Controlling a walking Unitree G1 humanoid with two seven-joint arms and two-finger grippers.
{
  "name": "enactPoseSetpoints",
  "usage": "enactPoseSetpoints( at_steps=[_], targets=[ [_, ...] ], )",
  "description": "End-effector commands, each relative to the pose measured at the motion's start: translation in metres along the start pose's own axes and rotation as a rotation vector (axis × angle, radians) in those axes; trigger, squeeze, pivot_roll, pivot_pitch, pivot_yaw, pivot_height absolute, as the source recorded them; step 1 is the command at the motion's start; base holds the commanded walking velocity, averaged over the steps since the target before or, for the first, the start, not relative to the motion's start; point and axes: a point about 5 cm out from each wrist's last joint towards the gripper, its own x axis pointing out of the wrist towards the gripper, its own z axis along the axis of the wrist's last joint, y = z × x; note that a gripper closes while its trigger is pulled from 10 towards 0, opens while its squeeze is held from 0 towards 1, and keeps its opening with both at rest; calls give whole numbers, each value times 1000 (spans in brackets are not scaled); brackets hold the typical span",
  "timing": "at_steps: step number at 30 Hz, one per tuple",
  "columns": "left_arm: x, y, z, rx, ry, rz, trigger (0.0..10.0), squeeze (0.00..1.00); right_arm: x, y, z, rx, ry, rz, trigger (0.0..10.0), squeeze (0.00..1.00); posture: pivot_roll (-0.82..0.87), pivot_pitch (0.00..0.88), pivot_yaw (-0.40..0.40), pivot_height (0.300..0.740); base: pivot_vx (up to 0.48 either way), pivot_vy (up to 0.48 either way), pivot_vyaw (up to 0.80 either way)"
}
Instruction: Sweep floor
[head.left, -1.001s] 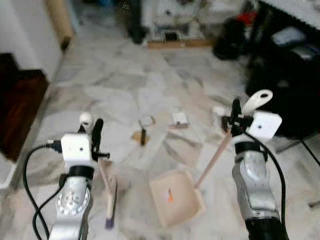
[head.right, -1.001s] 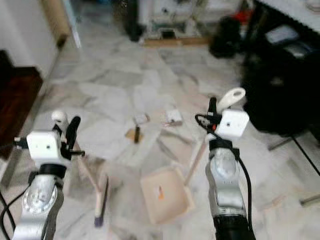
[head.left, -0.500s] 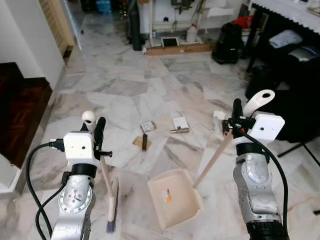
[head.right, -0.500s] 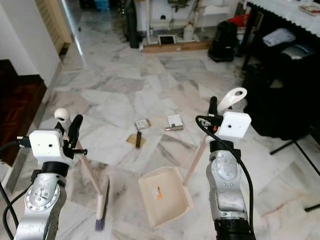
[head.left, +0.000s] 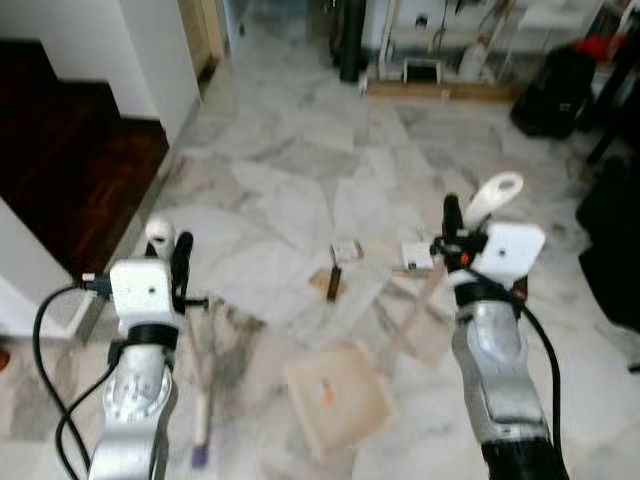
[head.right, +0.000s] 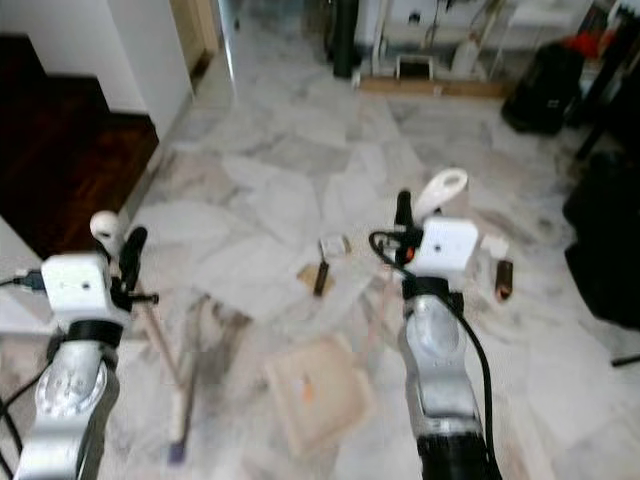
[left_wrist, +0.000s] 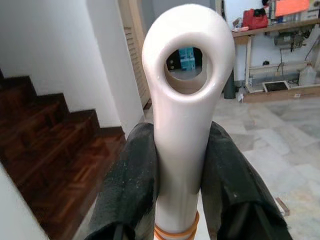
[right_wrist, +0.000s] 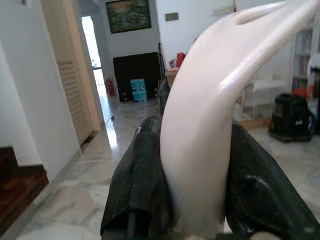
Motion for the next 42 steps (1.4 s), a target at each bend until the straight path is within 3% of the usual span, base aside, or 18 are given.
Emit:
enactPoseSetpoints(
  at_steps=[1, 14, 21, 32, 42],
  targets=[
    [4, -7, 9, -30, -43, -21, 10000, 0, 2, -10, 10, -27, -45, -29, 10000, 0, -9, 119, 10, 740, 390, 0, 0],
    [4, -6, 8, -24, -45, -15, 10000, 0, 2, -8, 8, -10, -41, -15, 10000, 0, -7, 84, 12, 740, 393, 0, 0],
    [3, -5, 8, -26, -46, -17, 10000, 0, 0, -3, 8, -53, -45, 22, 10000, 0, -5, 60, 15, 740, 396, 0, 0],
    [4, -5, 8, -26, -51, -23, 10000, 0, -1, -4, 6, -13, -39, 16, 10000, 0, -8, 39, 19, 740, 395, 0, 77],
    [5, -4, 8, -27, -50, -18, 10000, 0, 1, -3, 7, -8, -38, 20, 10000, 0, -1, 70, 13, 740, 391, 0, 0]
  ],
)
